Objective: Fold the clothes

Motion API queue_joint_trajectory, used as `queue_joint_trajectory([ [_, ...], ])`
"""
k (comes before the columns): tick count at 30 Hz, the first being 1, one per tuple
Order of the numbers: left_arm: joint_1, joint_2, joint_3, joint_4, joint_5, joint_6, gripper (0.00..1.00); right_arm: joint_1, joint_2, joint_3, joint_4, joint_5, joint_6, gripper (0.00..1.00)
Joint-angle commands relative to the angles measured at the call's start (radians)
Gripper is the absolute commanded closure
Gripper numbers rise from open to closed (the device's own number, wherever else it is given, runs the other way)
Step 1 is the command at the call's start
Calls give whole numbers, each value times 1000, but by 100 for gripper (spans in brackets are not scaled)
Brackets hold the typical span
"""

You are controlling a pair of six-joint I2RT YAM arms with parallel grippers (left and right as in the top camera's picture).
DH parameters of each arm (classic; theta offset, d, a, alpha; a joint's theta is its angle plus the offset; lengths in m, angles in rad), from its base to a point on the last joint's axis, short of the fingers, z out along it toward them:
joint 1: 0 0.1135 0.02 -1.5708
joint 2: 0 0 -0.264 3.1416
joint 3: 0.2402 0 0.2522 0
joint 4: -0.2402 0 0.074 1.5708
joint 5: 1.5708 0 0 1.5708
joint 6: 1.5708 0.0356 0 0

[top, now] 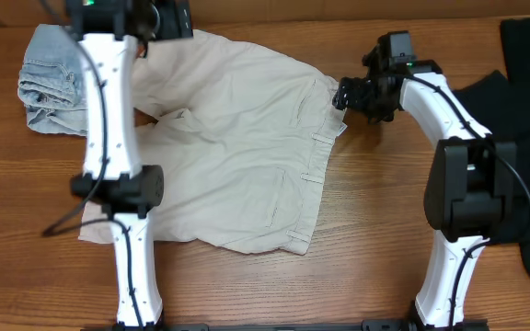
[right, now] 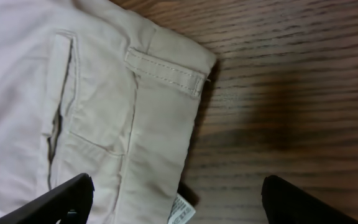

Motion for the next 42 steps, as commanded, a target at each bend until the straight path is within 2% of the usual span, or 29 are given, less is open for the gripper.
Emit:
queue_joint_trajectory([
  [1, -13, -174, 43, 21, 27, 18, 7, 15, 37, -3, 27, -27, -42, 11],
  [7, -13, -333, 43, 17, 27, 19, 6, 31, 58, -3, 80, -50, -65, 12],
  [11, -13, -401, 43, -14, 21, 19, 6, 42, 65, -3, 129, -54, -60, 20],
  [13, -13, -422, 43, -42, -8, 23, 6, 49, 75, -3, 148, -54, -57, 31],
  [14, -13, -434, 43, -82, -51, 35, 6, 52, 85, -3, 154, -53, -57, 48],
  [16, -13, -436, 42, -124, -95, 45, 6, 52, 90, -3, 143, -53, -57, 61],
  [21, -13, -430, 7, -167, -122, 44, 6, 20, 72, 0, 78, -53, -12, 69],
  [25, -13, -429, -40, -164, -122, 45, 6, -43, 42, 51, -18, -70, -13, 88],
  [26, -13, -428, -54, -164, -122, 45, 6, -67, 41, 85, -54, -87, -13, 95],
  [27, -13, -428, -67, -163, -122, 45, 6, -84, 41, 111, -77, -103, -13, 96],
  [32, -13, -428, -132, -156, -114, 45, 7, -181, 42, 248, -106, -262, -13, 96],
  [35, -13, -428, -153, -152, -111, 45, 7, -194, 42, 264, -83, -304, -17, 96],
  [40, -13, -428, -161, -138, -111, 45, 6, -138, 53, 216, -90, -276, -36, 45],
  [42, -13, -428, -161, -134, -111, 45, 6, -105, 68, 195, -81, -245, -35, 40],
])
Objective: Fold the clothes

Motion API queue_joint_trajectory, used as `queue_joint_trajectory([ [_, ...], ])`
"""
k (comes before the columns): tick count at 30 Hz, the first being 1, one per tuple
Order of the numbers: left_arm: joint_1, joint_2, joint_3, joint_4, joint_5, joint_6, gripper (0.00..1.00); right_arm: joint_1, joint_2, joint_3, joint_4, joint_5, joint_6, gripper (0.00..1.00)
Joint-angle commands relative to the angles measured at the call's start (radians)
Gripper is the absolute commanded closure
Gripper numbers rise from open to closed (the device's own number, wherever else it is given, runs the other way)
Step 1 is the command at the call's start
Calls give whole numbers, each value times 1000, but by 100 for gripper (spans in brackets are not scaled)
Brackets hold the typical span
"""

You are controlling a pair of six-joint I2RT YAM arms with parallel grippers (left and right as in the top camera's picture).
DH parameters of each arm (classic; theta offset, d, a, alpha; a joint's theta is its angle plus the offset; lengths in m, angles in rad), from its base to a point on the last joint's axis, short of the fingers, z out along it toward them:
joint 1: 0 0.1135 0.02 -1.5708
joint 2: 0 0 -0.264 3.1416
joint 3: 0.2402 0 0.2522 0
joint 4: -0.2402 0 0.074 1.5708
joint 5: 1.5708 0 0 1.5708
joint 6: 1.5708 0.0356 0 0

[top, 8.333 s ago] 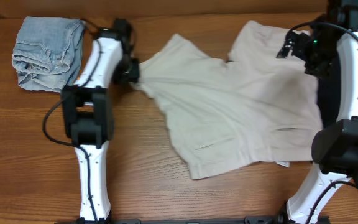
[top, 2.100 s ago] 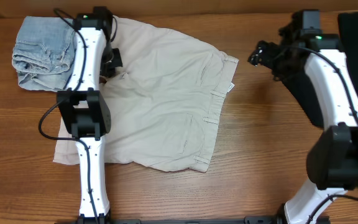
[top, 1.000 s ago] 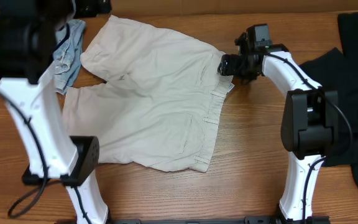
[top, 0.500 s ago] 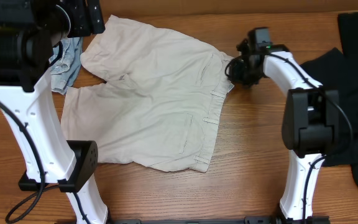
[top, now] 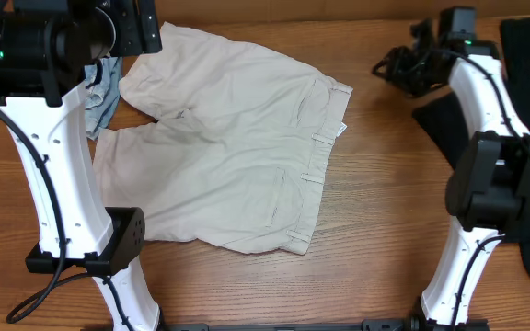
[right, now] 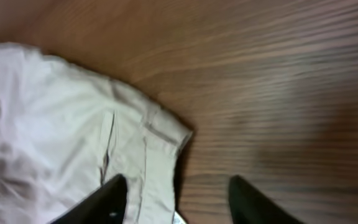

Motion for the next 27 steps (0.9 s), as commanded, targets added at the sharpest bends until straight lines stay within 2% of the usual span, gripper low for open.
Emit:
queue_joint_trajectory([
  [1, -6, 0, -6, 12, -5, 19, 6, 93, 6, -43, 12, 25, -7, 38],
  [6, -6, 0, -8, 11, -5, 18, 6, 171, 54, -61, 29, 133, 6, 37],
  [17, -6, 0, -8, 7, -5, 18, 5, 220, 108, -61, -1, 417, 207, 41],
  [22, -6, 0, -8, 7, -5, 14, 5, 220, 113, -62, 12, 379, 212, 42],
  [27, -6, 0, -10, 11, 2, 11, 5, 238, 116, -62, 42, 257, 212, 74],
])
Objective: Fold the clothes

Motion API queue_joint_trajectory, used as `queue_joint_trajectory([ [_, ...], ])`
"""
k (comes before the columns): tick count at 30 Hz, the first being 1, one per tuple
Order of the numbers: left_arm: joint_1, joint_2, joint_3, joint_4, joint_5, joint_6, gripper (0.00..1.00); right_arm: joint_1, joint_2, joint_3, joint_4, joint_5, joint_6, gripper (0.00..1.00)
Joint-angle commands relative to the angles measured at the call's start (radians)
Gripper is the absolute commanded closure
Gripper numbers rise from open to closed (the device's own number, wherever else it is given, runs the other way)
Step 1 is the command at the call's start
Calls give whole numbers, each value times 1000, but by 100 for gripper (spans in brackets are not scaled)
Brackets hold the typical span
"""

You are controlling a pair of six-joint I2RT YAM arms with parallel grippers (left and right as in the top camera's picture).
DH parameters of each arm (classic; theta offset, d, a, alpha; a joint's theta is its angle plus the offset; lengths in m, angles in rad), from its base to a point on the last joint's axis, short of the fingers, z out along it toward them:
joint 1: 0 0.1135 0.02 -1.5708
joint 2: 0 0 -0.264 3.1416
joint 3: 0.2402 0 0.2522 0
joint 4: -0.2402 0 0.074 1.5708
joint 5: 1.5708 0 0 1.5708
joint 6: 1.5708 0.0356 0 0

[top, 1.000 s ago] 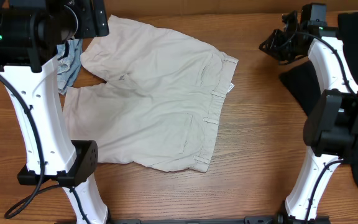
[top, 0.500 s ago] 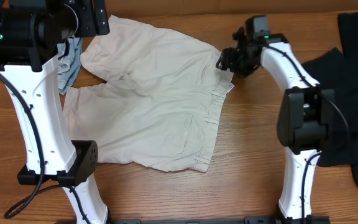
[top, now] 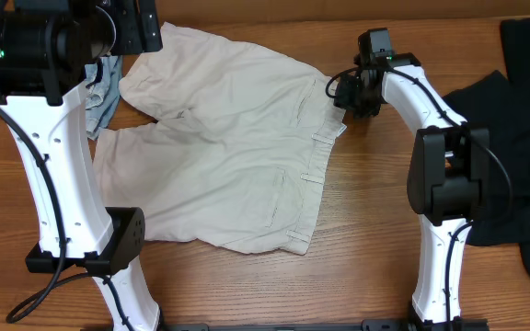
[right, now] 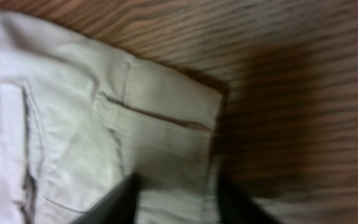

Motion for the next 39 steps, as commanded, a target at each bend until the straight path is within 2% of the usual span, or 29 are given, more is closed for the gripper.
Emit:
queue_joint_trajectory([
  [1, -6, 0, -5, 4, 2, 11, 5, 21, 28, -5, 4, -72, 12, 77],
  [4, -6, 0, -5, 0, 1, 11, 6, 35, 28, -4, -25, -64, 13, 83],
  [6, -6, 5, -5, 0, 1, 11, 6, 32, 27, -4, -45, -16, 29, 96],
  [15, -7, 86, -5, -22, 6, 11, 10, -76, 27, 100, -66, 143, 26, 96],
  [21, -8, 133, -5, -19, 28, 11, 10, -161, 27, 129, 90, 79, -95, 96],
  [26, -9, 144, -5, -16, 27, 11, 11, -172, 27, 130, 155, 81, -159, 96],
  [27, -10, 146, -5, -14, 27, 11, 11, -172, 26, 138, 142, 79, -158, 86],
  [28, -10, 146, -5, -14, 27, 12, 10, -172, 25, 151, 117, 76, -158, 68],
  [29, -10, 146, -5, -12, 23, 16, 11, -172, 21, 187, 58, 63, -156, 56],
  [33, -10, 143, -3, -8, 13, 15, 12, -172, -20, 331, -148, 52, -153, 48],
  [36, -11, 124, 0, -27, 18, 8, 13, -171, -92, 483, -355, 29, -150, 44],
  [39, -19, 85, 0, -29, 24, -19, 10, -170, -184, 580, -531, -13, -100, 43],
])
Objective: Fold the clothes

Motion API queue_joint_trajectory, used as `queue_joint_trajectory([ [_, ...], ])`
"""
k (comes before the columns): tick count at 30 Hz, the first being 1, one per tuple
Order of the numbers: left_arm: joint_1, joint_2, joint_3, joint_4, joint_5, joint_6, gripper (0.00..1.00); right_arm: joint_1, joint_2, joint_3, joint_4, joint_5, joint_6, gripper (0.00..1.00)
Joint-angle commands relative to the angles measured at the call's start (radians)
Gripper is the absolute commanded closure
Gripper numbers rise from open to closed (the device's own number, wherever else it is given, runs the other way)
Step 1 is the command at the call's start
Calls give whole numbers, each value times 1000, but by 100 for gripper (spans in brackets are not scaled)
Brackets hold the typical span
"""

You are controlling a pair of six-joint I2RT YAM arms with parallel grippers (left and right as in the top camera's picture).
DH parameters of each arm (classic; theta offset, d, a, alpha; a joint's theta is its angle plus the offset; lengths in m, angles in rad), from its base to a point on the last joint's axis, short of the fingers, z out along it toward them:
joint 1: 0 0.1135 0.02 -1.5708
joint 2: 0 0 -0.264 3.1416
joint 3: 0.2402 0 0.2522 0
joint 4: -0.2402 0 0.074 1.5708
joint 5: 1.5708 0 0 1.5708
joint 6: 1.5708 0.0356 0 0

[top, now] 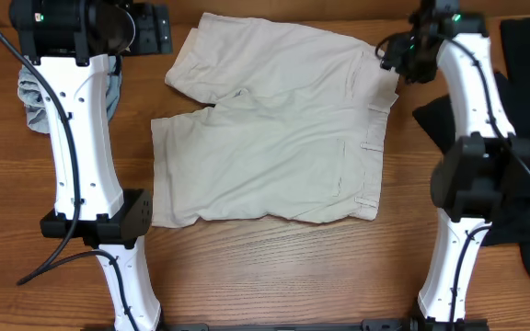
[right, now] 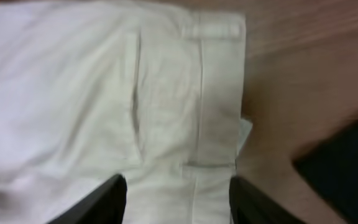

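Beige shorts lie spread flat on the wooden table, waistband to the right, legs to the left. My right gripper hovers at the waistband's far corner. In the right wrist view, which is blurred, its two dark fingers stand well apart over the waistband of the shorts, so it is open. My left gripper is at the far left, just beyond the upper leg's hem; its jaws do not show.
A crumpled blue-grey denim garment lies at the far left behind the left arm. A pile of black clothes covers the right edge, its tip showing as black cloth next to the waistband.
The shorts now lie further right on the table and flatter. My right gripper has moved right and toward the far edge with the waistband corner, and its fingers stand wider apart than before.
First my right gripper was wide open at the waistband's far corner while the left arm lay across the shorts. Then both arms stood clear, the right one far right. Then the right fingers narrowed on that corner. Now the shorts lie shifted right.
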Motion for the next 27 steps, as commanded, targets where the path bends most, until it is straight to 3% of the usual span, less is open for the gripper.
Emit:
queue_joint_trajectory([
  [1, -23, -74, 7, -4, 5, -35, 9, 1, -206, 134, -149, -63, 57, 43],
  [4, -28, -134, 7, -4, -19, -89, 0, 11, -313, 137, -266, -54, 97, 43],
  [8, -40, -199, -8, -4, 48, -111, 0, 31, -435, 137, -388, 51, 188, 43],
  [10, -72, -241, -86, -5, 85, -108, 0, 60, -530, 116, -427, 93, 199, 39],
  [13, -107, -298, -249, -5, 5, -129, 0, 102, -640, 63, -426, 95, 207, 35],
  [14, -115, -326, -329, -5, -50, -165, 0, 118, -684, 32, -426, 96, 230, 26],
  [22, -117, -520, -875, 2, -180, -499, 0, 146, -930, -292, -426, 132, 337, 21],
  [23, -119, -536, -944, 11, -188, -536, 0, 146, -950, -335, -425, 150, 338, 7],
  [24, -118, -548, -1022, 24, -191, -583, 0, 146, -966, -373, -421, 166, 337, 0],
  [27, -117, -558, -1218, 74, -203, -728, 3, 146, -981, -459, -388, 169, 336, 0],
])
